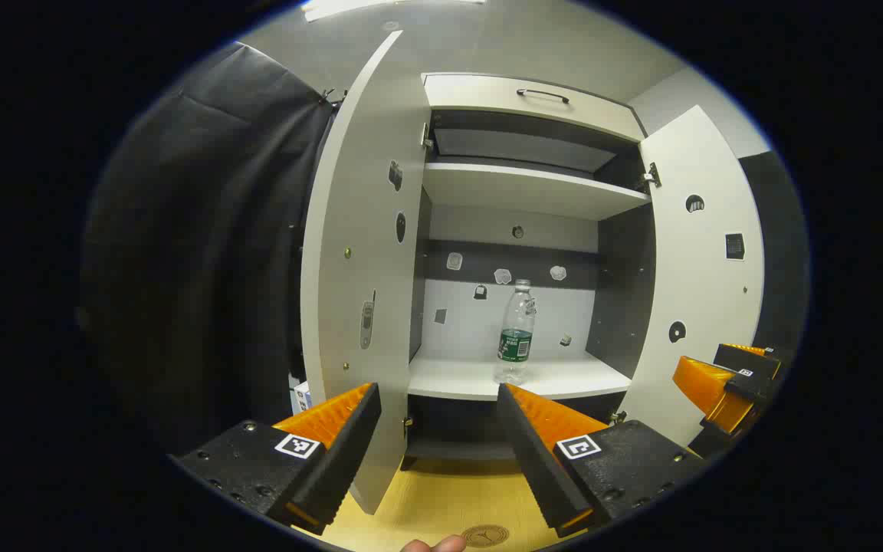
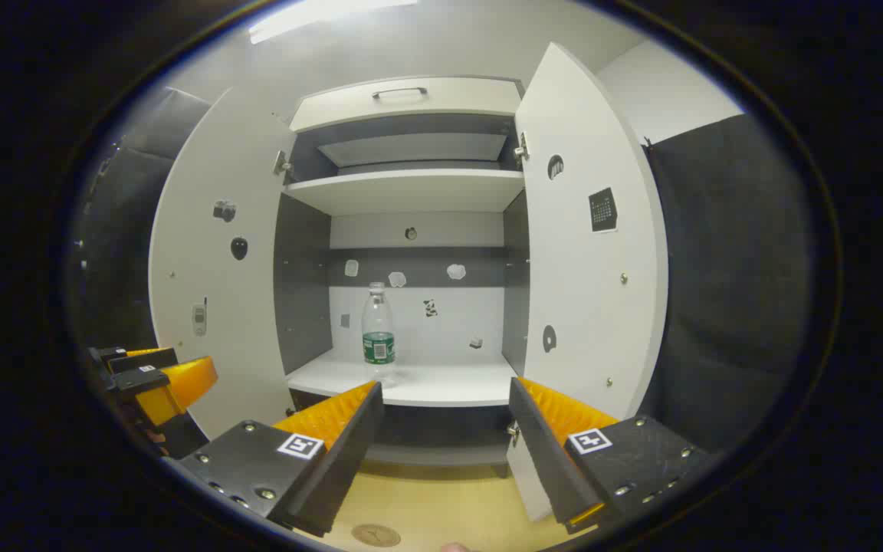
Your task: Grasp the bottle in the cabinet with the left hand and place it on the coaster, then close the right door with the right hand and the left door with the left hand.
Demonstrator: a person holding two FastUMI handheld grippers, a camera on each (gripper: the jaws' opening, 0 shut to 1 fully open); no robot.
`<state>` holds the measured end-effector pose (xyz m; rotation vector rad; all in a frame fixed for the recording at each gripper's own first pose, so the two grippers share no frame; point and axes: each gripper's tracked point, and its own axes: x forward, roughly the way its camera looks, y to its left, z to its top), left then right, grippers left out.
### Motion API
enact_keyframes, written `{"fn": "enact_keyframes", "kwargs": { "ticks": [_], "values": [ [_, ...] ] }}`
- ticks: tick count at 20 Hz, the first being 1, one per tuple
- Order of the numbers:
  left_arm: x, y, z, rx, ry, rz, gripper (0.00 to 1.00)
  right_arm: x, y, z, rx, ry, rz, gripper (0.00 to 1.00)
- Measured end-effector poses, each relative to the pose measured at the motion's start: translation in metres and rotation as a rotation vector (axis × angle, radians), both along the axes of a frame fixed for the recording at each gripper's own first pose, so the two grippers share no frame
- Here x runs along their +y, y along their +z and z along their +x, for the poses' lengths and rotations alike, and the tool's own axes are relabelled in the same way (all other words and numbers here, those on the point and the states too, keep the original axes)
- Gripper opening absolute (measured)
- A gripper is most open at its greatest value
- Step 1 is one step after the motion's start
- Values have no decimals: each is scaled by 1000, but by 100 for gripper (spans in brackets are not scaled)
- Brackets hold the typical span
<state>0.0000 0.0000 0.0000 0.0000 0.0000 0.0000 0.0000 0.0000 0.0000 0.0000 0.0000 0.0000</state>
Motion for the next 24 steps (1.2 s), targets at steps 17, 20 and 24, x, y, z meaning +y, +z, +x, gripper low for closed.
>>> {"fn": "enact_keyframes", "kwargs": {
  "ticks": [17,20,24],
  "values": [
    [-15,0,12,-12,-32,34,96,-6,0,10,2,0,42,100],
    [-23,-3,26,-16,-47,25,96,-8,0,11,2,-4,36,100],
    [-36,-5,59,-24,-62,26,96,-11,-2,13,11,-6,34,100]
  ]
}}
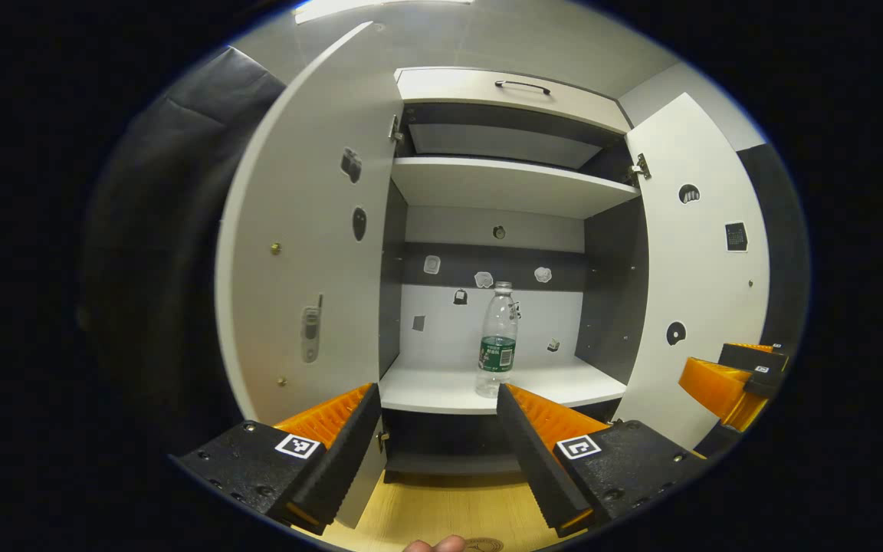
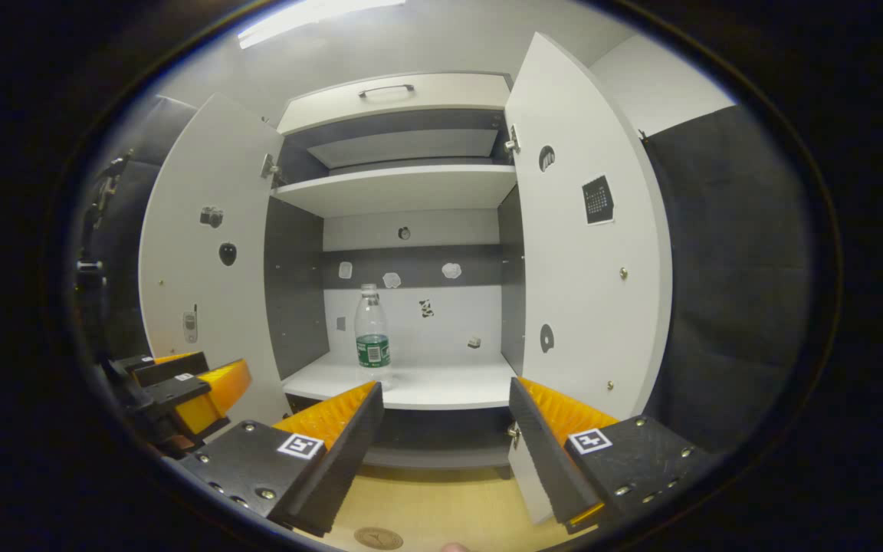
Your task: Grasp the bottle in the cabinet with the left hand and place it on the coaster, then close the right door with the right hand and the left door with the left hand.
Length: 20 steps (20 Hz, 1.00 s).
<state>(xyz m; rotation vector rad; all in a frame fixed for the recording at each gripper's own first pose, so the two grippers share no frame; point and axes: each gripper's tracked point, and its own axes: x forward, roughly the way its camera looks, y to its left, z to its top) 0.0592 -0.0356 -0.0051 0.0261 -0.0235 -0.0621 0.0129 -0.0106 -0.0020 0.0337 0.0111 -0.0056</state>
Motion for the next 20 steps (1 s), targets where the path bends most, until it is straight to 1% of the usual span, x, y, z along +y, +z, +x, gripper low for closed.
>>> {"fn": "enact_keyframes", "kwargs": {
  "ticks": [4,5,6,7,8,9,12,13,14,15,16,20],
  "values": [
    [-21,3,42,-19,-36,0,96,-5,-1,4,9,-11,0,100],
    [-27,5,54,-23,-48,-3,96,-7,-2,5,13,-14,-3,97],
    [-33,6,65,-31,-60,-5,99,-8,-3,7,16,-17,-7,100],
    [-38,8,77,-35,-66,-4,96,-10,-3,8,18,-19,-9,97],
    [-44,10,88,-38,-78,-7,100,-11,-3,10,22,-21,-10,96],
    [-49,10,99,-36,-87,-8,96,-12,-4,12,26,-22,-12,96],
    [-64,11,133,-35,-112,-17,96,-17,-5,19,34,-35,-19,96],
    [-69,11,144,-38,-118,-20,96,-18,-6,21,36,-39,-19,100],
    [-75,11,154,-35,-129,-17,96,-19,-6,24,41,-42,-18,97],
    [-78,8,163,-31,-131,-13,96,-20,-7,26,45,-43,-17,97],
    [-82,8,173,-30,-138,-14,96,-21,-7,28,48,-45,-16,100],
    [-99,2,204,-16,-157,-29,96,-27,-7,33,54,-62,-25,100]
  ]
}}
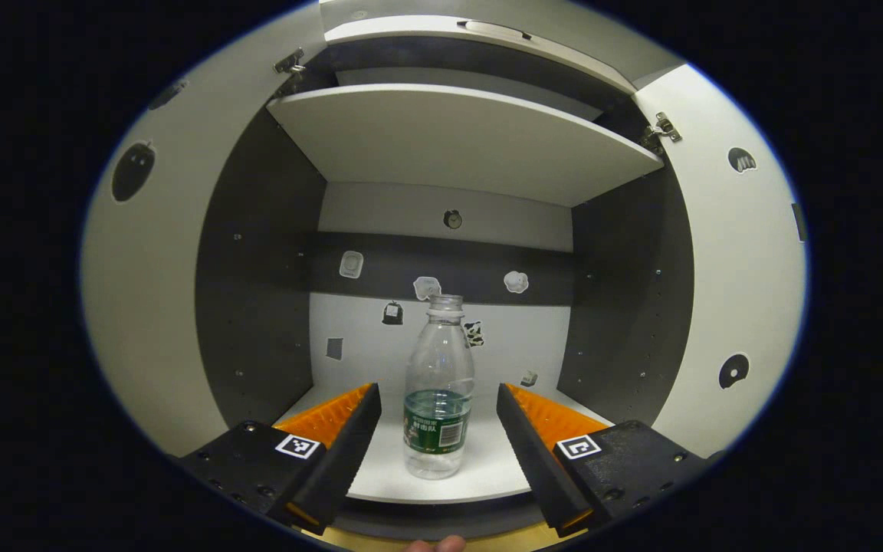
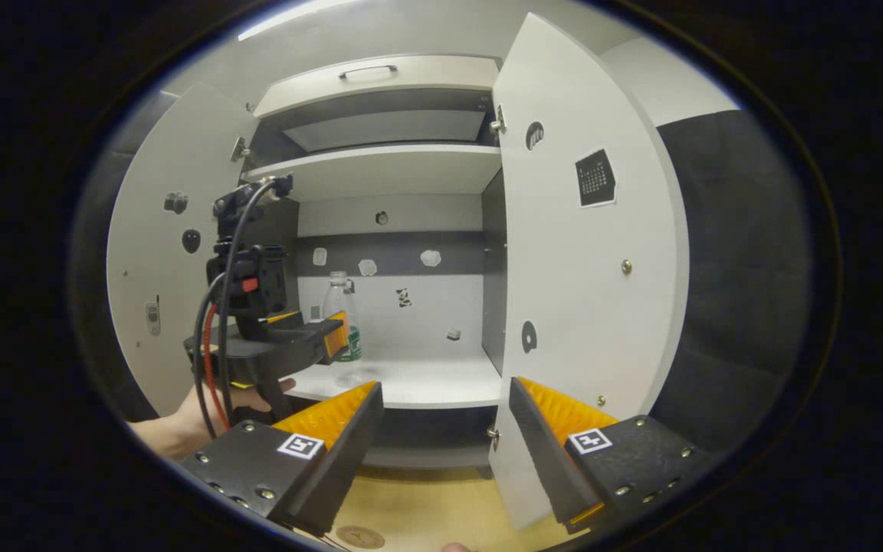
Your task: Grasp the bottle in the cabinet with the left hand and place it on the coaster, then close the right door with the right hand and the left door with the left hand.
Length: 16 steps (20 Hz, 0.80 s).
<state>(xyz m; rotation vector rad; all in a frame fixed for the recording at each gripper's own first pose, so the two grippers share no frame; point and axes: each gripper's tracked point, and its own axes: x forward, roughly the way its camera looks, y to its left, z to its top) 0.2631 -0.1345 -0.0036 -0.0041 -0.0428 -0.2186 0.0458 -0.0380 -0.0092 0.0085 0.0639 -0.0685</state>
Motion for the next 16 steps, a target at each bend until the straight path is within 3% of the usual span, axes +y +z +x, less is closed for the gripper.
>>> {"fn": "enact_keyframes", "kwargs": {
  "ticks": [11,12,13,16],
  "values": [
    [-3,-22,61,41,37,35,96,-11,-6,4,30,-17,-7,100],
    [-2,-20,63,31,44,42,95,-13,-5,3,28,-21,-8,100],
    [-3,-20,65,26,44,45,84,-15,-7,2,32,-25,-5,96],
    [-3,-13,55,17,35,56,82,-17,-5,-2,28,-27,4,100]
  ]
}}
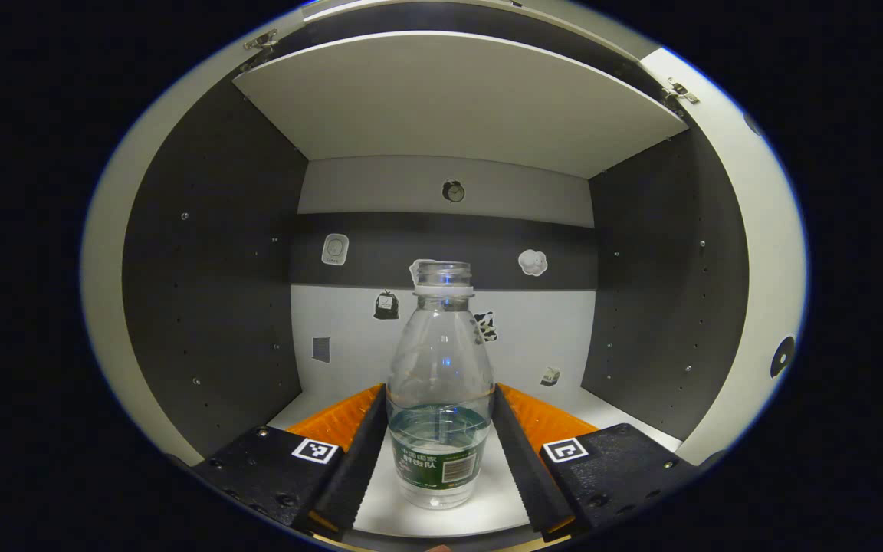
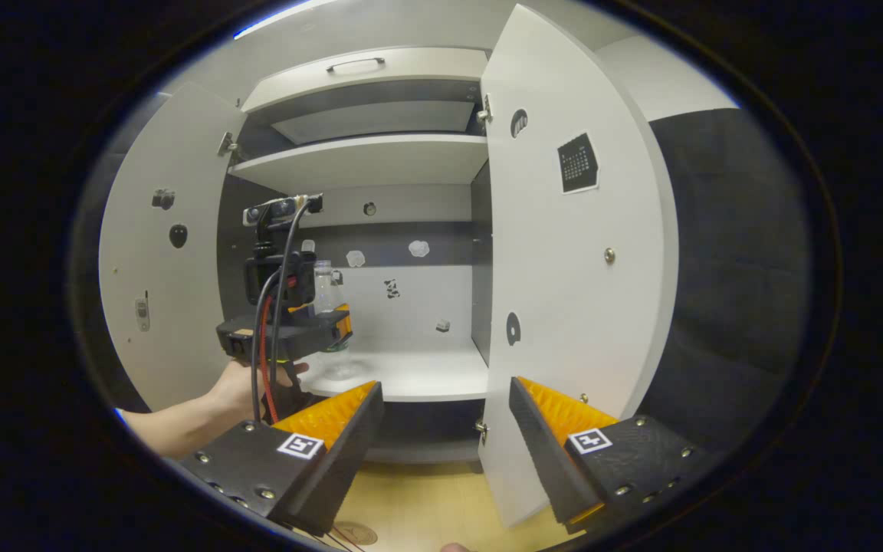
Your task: Grasp the bottle in the cabinet with the left hand and place it on the coaster, then close the right door with the right hand and the left door with the left hand.
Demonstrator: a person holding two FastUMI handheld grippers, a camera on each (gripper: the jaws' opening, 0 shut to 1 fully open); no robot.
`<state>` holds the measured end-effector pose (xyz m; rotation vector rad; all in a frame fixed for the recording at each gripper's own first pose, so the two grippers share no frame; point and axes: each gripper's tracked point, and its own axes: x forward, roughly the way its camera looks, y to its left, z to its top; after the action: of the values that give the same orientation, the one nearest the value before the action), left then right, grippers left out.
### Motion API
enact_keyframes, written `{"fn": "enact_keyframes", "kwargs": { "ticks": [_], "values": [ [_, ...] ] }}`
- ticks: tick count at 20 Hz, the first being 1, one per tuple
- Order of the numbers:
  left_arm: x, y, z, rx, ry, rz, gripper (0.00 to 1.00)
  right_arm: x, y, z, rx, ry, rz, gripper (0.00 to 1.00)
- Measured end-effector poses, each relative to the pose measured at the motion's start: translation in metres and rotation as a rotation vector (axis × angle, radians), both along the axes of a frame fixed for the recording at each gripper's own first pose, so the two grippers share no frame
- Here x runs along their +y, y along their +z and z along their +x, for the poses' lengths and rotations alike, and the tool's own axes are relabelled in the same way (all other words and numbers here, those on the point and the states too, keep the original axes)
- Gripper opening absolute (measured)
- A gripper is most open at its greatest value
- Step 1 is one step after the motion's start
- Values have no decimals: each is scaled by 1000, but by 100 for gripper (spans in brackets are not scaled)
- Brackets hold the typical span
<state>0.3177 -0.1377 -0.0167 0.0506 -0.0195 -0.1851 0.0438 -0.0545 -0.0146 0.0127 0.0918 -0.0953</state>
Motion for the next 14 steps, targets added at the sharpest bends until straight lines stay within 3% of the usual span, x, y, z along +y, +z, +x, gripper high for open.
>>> {"fn": "enact_keyframes", "kwargs": {
  "ticks": [7,14],
  "values": [
    [6,10,-85,-63,-24,0,82,-7,-3,-18,-4,4,6,100],
    [12,-50,-188,-39,-33,22,83,-27,-15,-47,22,-12,23,100]
  ]
}}
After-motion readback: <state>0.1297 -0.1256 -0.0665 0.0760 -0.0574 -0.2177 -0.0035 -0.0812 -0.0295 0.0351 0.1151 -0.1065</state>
